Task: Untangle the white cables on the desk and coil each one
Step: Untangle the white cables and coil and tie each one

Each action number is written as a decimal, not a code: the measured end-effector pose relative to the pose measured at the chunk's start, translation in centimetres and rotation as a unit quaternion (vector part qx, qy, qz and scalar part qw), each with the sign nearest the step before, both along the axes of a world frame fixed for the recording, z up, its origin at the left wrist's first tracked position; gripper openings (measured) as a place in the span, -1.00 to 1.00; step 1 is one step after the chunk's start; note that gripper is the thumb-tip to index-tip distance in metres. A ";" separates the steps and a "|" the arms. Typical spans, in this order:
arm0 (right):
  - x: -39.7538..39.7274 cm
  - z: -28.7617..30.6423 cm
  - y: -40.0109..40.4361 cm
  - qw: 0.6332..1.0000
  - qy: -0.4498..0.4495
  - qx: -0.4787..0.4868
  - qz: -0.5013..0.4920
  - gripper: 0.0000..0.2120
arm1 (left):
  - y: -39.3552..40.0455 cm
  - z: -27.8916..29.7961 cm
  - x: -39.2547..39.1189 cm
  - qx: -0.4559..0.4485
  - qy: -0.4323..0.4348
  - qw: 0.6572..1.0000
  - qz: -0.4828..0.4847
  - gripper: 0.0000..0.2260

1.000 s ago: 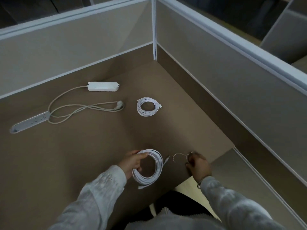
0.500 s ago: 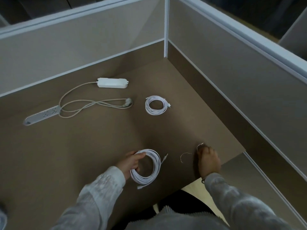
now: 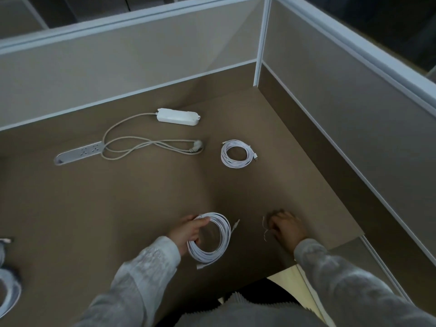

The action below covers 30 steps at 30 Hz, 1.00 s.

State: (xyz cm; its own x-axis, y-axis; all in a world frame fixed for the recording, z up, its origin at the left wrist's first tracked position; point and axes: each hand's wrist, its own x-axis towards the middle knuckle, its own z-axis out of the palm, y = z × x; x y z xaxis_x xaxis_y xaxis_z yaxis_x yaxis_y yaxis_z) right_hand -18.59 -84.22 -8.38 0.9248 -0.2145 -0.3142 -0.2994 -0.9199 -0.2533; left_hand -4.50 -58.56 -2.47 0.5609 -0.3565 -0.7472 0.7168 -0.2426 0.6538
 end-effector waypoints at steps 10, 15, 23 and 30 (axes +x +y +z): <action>1.9 0.0 -3.3 0.960 0.011 0.006 -0.280 -0.85 | -0.7 -1.3 1.0 0.023 0.010 1.000 0.009 -0.87; 3.1 0.2 -7.1 0.917 0.052 0.013 -0.396 -0.75 | -1.1 -1.9 1.3 0.020 0.017 0.999 0.025 -0.89; 5.4 1.2 -8.4 0.898 -0.019 -0.052 -0.437 -0.62 | -2.5 -2.3 2.3 0.025 0.002 0.998 0.060 -0.90; 12.0 2.4 -2.2 0.963 -0.029 0.193 -0.188 -0.79 | -4.0 -3.3 3.6 0.014 0.010 0.992 0.123 -0.94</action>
